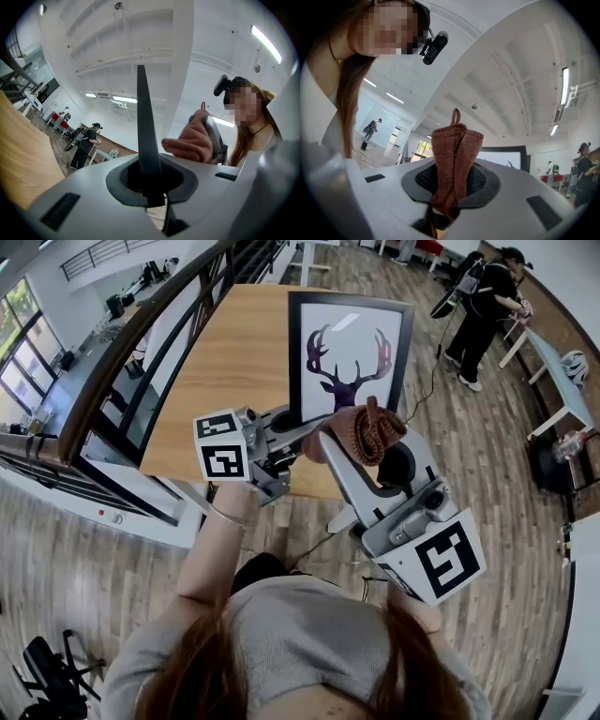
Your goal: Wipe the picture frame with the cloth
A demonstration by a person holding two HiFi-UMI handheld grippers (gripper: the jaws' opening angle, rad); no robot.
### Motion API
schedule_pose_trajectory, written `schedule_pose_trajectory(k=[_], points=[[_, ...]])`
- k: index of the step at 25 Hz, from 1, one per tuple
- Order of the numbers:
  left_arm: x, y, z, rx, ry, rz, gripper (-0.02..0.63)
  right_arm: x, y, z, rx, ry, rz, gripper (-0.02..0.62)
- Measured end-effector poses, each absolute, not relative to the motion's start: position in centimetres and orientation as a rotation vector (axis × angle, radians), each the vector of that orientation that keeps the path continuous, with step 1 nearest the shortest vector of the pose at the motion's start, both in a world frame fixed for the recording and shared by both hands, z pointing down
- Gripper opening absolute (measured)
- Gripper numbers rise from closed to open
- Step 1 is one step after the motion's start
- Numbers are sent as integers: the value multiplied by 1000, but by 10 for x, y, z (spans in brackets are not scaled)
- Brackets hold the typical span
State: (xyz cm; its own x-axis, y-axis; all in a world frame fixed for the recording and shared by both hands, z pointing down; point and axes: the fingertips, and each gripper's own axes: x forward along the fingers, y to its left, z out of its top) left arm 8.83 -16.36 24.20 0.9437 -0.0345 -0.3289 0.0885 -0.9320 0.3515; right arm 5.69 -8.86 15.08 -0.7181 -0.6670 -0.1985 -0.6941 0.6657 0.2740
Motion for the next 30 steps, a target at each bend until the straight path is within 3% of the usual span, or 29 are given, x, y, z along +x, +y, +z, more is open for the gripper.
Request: schedule_pose_trajectory(k=[12,30], points=[[86,-157,237,2720,68,-455,46,101,-148,20,-1427,2294,978,97],[84,-150,227,2703,43,-491,47,90,-156,82,-1329,2518,784,97]])
